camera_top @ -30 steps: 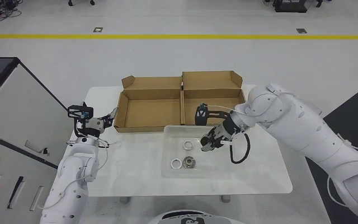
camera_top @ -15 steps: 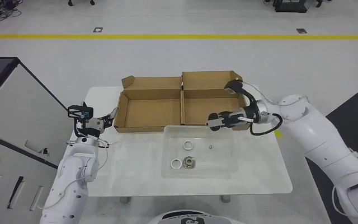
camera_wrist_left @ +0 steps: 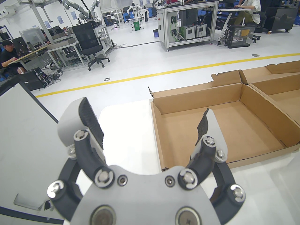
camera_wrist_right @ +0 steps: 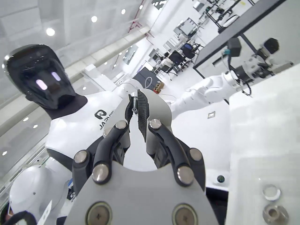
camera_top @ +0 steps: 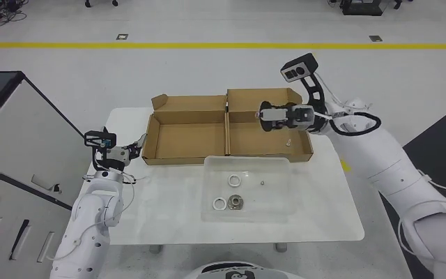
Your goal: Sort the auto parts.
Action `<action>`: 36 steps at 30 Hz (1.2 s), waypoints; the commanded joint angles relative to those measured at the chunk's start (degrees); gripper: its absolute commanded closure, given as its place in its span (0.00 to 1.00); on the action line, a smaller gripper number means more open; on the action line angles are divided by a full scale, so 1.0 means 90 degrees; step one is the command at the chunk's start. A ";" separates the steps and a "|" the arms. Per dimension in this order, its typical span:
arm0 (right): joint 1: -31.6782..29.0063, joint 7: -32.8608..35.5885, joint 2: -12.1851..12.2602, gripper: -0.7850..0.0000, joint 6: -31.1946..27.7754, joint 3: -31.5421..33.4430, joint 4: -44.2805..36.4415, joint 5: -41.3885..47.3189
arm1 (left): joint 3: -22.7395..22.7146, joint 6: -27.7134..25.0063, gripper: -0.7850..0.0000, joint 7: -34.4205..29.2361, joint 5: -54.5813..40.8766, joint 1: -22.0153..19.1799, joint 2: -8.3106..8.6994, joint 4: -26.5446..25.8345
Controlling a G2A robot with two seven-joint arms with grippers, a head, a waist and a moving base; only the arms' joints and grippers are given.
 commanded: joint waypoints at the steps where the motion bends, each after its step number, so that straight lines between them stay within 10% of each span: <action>1: 0.0185 0.0046 -0.0131 1.00 0.0045 -0.0033 0.0034 0.0229 | 0.0000 0.0000 0.00 0.0000 0.0000 0.0000 0.0000 0.0000; 24: 0.1029 0.0805 -0.1715 1.00 0.0805 0.0384 0.0429 0.1484 | 0.0000 0.0000 0.00 0.0000 0.0000 0.0000 0.0000 0.0000; 36: 0.1029 0.0805 -0.1715 1.00 0.0805 0.0384 0.0429 0.1484 | 0.0000 0.0000 0.00 0.0000 0.0000 0.0000 0.0000 0.0000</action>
